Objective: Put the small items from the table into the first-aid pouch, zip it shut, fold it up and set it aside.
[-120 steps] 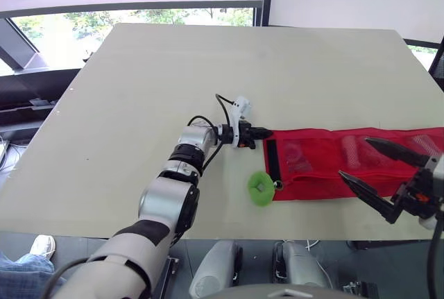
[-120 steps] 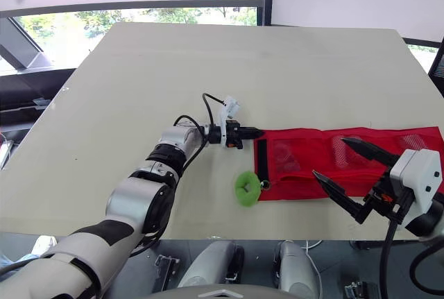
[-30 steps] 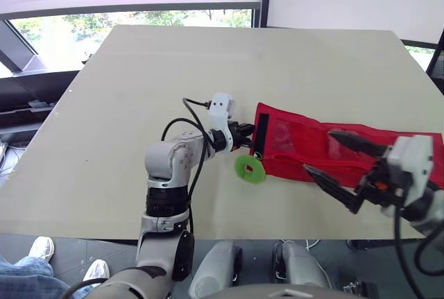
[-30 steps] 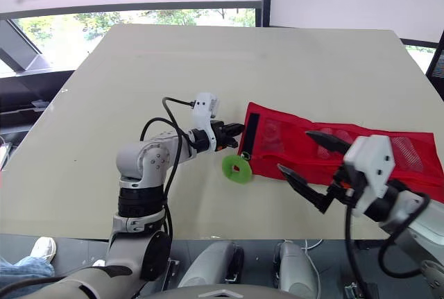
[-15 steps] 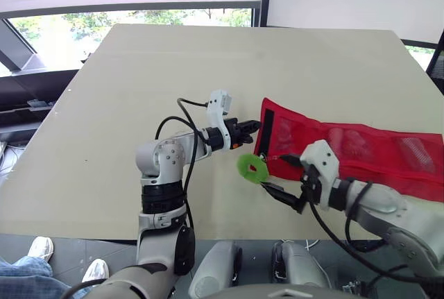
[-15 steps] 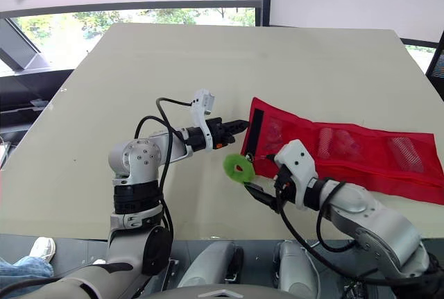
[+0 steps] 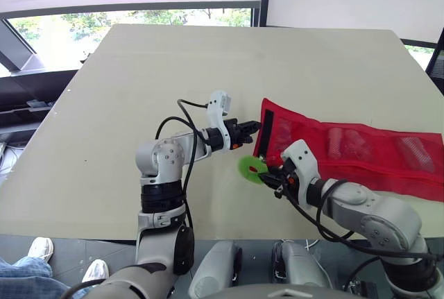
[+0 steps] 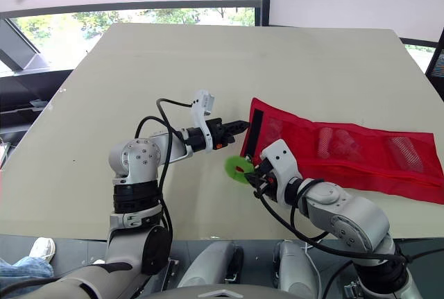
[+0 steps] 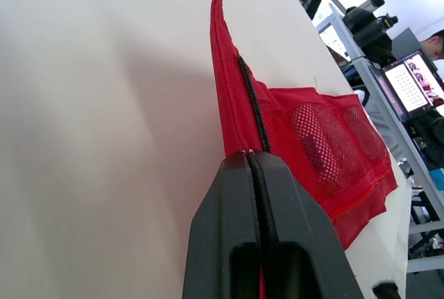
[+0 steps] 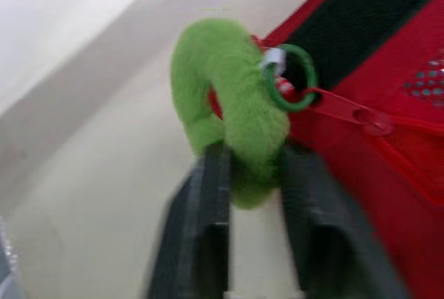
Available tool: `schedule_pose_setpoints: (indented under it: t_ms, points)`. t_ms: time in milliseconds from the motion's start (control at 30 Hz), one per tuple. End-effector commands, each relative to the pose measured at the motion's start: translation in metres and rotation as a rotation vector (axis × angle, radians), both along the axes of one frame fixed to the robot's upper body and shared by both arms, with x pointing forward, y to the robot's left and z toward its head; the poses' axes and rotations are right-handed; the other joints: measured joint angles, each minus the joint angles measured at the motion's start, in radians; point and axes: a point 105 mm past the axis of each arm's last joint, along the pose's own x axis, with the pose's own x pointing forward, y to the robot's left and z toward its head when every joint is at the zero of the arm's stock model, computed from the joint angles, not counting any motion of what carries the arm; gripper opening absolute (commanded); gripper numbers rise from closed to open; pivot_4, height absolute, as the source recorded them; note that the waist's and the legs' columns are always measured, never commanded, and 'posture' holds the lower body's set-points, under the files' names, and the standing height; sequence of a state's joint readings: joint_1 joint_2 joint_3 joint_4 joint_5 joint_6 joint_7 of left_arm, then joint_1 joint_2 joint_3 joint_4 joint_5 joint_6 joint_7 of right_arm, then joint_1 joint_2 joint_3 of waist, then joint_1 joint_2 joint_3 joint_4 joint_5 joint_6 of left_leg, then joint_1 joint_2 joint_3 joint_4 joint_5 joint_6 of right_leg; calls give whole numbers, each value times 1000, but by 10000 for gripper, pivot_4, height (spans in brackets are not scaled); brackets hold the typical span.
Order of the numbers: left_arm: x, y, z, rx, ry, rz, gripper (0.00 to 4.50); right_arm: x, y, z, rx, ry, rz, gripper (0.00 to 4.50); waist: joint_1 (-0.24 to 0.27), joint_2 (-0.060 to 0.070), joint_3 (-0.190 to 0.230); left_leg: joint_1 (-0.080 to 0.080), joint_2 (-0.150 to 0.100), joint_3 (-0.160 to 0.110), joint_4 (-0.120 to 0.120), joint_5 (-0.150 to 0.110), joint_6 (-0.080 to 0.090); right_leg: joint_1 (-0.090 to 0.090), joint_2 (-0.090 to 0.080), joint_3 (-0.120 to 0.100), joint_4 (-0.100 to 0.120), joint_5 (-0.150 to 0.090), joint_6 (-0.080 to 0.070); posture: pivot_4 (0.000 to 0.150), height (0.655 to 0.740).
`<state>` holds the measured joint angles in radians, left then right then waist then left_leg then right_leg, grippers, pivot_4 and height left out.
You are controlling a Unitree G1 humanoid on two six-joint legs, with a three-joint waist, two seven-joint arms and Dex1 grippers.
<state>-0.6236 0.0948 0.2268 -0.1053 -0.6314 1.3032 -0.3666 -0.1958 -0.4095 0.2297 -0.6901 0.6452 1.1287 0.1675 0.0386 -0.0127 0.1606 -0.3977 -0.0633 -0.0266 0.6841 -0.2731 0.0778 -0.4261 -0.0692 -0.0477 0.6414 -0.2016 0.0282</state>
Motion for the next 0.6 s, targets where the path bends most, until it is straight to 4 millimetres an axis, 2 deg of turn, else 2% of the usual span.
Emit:
schedule_pose_setpoints:
  t_ms: [33, 200, 300, 467, 600]
  points:
    - [-1, -4, 10, -16, -40, -26, 0, 3, 0, 11, 5, -51, -4, 276, -1, 0, 0, 0, 0, 0, 0, 0, 0, 0, 0, 0, 0, 0, 0, 1500, 7395]
    - [0, -1, 6, -3, -39, -21, 0, 3, -7, 24, 60, -67, -11, 276, -1, 0, 0, 0, 0, 0, 0, 0, 0, 0, 0, 0, 0, 0, 0, 1500, 7395]
    - [3, 6, 1, 31, -50, 3, 0, -4, -25, 32, 73, -68, -7, 276, 0, 0, 0, 0, 0, 0, 0, 0, 0, 0, 0, 0, 0, 0, 0, 1500, 7395]
    - [8, 19, -7, 72, -58, 35, 0, -9, -61, 31, 1, -52, -24, 276, -1, 0, 0, 0, 0, 0, -1, 0, 0, 0, 0, 1, 0, 0, 0, 1500, 7395]
    - [11, 27, -11, 91, -61, 52, 0, -11, -76, 30, -31, -36, -35, 276, -3, 0, 0, 0, 1, 1, -2, 0, 0, -1, 0, 1, 0, 0, 0, 1500, 7395]
